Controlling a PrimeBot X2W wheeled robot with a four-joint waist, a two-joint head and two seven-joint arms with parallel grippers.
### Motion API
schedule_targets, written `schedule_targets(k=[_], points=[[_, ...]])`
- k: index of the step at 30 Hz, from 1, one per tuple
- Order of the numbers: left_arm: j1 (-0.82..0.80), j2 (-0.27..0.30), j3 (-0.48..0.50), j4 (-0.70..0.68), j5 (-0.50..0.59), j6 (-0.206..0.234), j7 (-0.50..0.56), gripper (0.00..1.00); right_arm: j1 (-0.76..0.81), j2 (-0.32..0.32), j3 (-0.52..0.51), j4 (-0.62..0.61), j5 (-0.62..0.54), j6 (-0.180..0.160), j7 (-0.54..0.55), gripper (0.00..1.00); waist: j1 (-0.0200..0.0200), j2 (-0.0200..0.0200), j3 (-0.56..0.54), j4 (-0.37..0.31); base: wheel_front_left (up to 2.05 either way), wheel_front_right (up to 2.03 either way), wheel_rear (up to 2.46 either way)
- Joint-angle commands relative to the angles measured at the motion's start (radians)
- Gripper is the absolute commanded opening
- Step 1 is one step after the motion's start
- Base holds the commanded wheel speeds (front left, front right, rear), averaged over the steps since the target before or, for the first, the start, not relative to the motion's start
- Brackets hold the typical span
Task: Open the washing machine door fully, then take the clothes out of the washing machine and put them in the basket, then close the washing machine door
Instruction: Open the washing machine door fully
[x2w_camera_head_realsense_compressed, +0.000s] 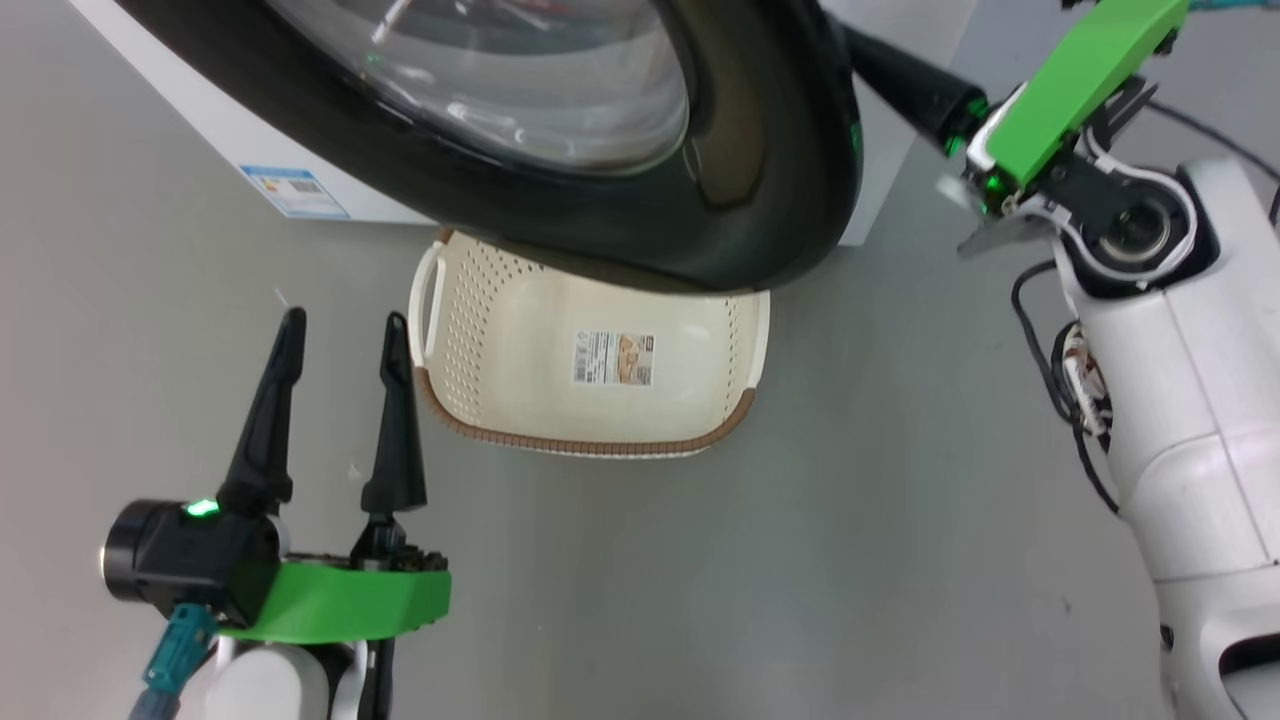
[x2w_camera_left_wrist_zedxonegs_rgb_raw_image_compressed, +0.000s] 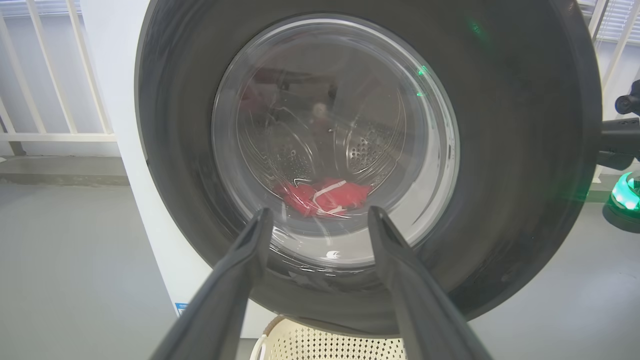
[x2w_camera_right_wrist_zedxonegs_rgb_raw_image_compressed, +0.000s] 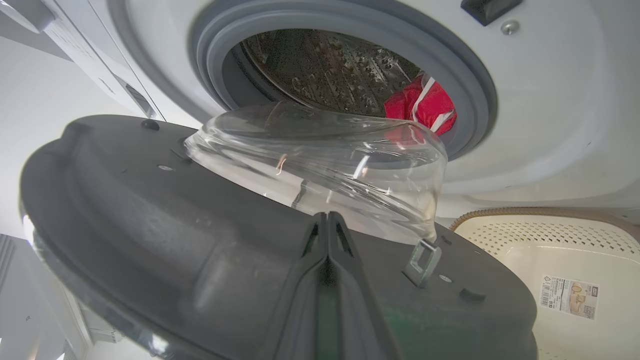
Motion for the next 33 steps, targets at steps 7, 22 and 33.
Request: schedule_targets(k=[7, 22, 33], points=[[0.047, 0.019, 0.032, -0.009, 0.017, 0.016, -0.005, 1.0, 0.09, 0.03, 0.023, -0.053, 0.02, 0.008, 0.027, 0.0, 0.0, 0.0, -0.083, 0.01, 0.0, 0.0, 0.0], [0.119, 0.031, 0.022, -0.024, 0.011, 0.032, 0.018, 1.0, 0.23, 0.031, 0.061, -0.126, 0.088, 0.008, 0.046, 0.0, 0.0, 0.0, -0.164, 0.05, 0.0, 0.0, 0.0], [0.156, 0.033, 0.023, -0.032, 0.001, 0.05, 0.025, 1.0, 0.317, 0.031, 0.133, -0.172, 0.147, 0.008, 0.032, 0.0, 0.0, 0.0, -0.211, 0.087, 0.0, 0.0, 0.0]])
